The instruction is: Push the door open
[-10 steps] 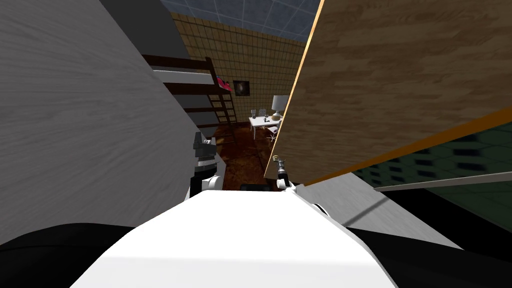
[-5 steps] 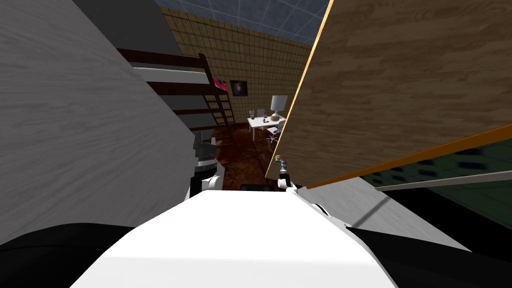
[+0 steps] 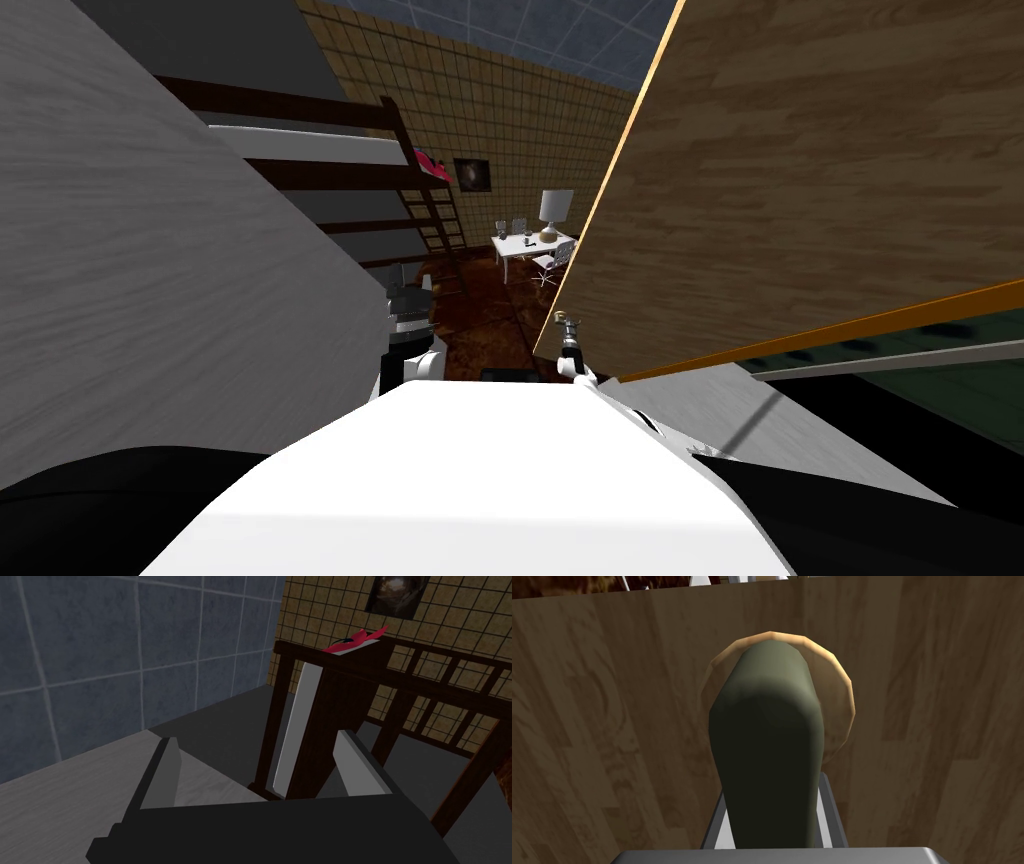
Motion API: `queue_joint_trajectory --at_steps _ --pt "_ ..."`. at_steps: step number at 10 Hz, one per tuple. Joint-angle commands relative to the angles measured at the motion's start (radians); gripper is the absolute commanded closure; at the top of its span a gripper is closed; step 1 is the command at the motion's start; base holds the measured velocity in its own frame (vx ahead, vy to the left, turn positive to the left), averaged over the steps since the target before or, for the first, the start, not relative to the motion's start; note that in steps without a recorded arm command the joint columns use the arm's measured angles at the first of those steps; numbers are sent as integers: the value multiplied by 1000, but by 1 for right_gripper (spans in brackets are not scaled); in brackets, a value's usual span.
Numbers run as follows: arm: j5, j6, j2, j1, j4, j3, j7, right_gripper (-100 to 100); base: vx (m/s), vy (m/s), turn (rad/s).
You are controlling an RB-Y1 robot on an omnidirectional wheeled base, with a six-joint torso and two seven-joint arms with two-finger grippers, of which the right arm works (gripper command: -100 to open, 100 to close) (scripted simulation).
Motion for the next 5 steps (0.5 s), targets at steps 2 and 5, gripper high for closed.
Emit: queue_joint_trajectory --at_steps 2,5 --pt "-12 -8 -6 -7 15 -20 5 100 164 45 -45" --pt "-31 -12 -9 -6 20 -51 17 100 192 38 -45"
